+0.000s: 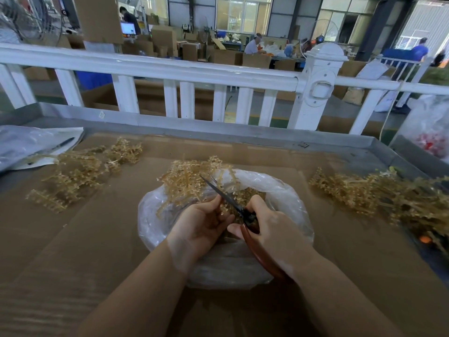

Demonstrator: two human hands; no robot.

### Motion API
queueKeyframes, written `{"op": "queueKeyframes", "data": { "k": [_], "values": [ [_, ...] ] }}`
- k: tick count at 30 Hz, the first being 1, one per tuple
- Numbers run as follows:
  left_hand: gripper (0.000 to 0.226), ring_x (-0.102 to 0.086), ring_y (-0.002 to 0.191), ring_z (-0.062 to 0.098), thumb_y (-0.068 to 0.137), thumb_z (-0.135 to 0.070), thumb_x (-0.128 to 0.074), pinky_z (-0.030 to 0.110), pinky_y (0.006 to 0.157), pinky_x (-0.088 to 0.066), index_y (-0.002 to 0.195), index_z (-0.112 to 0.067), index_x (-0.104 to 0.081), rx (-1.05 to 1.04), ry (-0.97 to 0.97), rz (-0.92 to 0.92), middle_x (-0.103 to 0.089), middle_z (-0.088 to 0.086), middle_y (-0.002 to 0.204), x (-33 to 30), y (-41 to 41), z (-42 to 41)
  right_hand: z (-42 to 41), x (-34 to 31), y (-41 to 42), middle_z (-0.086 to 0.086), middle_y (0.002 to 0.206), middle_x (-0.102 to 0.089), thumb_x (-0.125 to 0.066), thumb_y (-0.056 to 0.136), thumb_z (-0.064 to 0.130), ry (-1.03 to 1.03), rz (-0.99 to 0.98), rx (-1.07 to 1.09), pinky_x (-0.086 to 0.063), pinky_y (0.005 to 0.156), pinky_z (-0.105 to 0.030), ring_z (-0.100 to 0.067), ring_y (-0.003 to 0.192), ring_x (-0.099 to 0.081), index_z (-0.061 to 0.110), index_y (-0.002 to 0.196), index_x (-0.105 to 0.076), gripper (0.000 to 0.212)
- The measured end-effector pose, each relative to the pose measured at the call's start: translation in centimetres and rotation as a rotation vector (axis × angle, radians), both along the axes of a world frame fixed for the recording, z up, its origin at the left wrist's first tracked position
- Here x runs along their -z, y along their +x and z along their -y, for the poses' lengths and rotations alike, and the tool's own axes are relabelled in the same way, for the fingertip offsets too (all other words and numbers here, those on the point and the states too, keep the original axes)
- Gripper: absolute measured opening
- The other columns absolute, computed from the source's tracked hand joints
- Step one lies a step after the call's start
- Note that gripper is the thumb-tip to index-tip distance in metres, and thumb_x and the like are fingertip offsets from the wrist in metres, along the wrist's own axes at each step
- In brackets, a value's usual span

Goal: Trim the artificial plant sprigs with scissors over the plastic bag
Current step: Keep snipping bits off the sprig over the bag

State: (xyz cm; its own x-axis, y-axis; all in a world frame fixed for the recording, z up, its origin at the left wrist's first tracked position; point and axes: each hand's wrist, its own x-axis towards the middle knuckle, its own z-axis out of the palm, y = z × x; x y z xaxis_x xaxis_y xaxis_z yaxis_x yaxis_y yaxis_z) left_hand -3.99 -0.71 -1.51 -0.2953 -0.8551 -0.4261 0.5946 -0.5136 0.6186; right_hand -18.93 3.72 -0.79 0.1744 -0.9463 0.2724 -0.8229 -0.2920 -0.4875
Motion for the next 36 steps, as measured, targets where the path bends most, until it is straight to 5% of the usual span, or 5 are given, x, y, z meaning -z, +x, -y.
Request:
{"op": "queueKeyframes", "data": {
  "k": [11,22,26,30,36],
  "values": [
    [0.015,-0.049,0.061,0.013,0.094,-0.011,-0.051,0.03,0.071,-0.053,0.092,-0.002,-0.063,-0.106,0.028,0.002,-0.052,0.005,0.068,0.0,-0.3,0.3,-0.5,-0.7,-0.5,0.008,0.087,-0.059,-0.055,0.083,0.062,0.09,-0.015,-0.016,-0.048,0.075,-0.028,-0.008,0.083,-0.057,0.03,0.102,-0.046,0.038],
    [0.012,-0.058,0.048,0.01,0.093,-0.007,-0.057,0.022,0.043,-0.052,0.081,-0.006,-0.061,-0.304,0.046,0.102,-0.059,0.005,0.062,-0.3,-0.6,2.5,-1.4,-5.0,-2.8,0.018,0.076,-0.055,-0.061,0.081,0.056,0.193,-0.099,-0.023,-0.038,0.061,-0.018,0.002,0.07,-0.053,0.039,0.085,-0.052,0.02],
    [0.005,-0.057,0.074,0.018,0.091,-0.001,-0.057,0.022,0.042,-0.052,0.087,-0.004,-0.057,-0.335,0.035,0.117,-0.058,0.011,0.083,-0.3,-0.5,2.8,-1.3,-5.7,-3.1,0.011,0.066,-0.06,-0.066,0.082,0.046,0.216,0.09,-0.043,-0.037,0.051,-0.013,0.0,0.054,-0.053,0.03,0.084,-0.06,0.017],
    [0.014,-0.059,0.071,0.016,0.091,0.002,-0.055,0.029,0.05,-0.054,0.087,-0.009,-0.061,-0.274,0.01,0.149,-0.063,0.007,0.077,-0.2,-0.8,2.1,-0.7,-5.1,-1.9,0.012,0.066,-0.062,-0.067,0.084,0.041,0.24,0.253,-0.061,-0.039,0.05,-0.008,0.0,0.055,-0.058,0.025,0.084,-0.062,0.017],
    [0.023,-0.062,0.065,0.015,0.09,0.002,-0.05,0.029,0.059,-0.05,0.095,-0.016,-0.064,-0.076,-0.096,0.071,-0.067,0.001,0.068,-0.1,-0.6,1.1,0.2,-3.0,-0.2,0.008,0.071,-0.06,-0.061,0.087,0.048,0.237,0.153,0.038,-0.04,0.055,-0.01,0.001,0.059,-0.057,0.03,0.081,-0.055,0.02]
  ]
}}
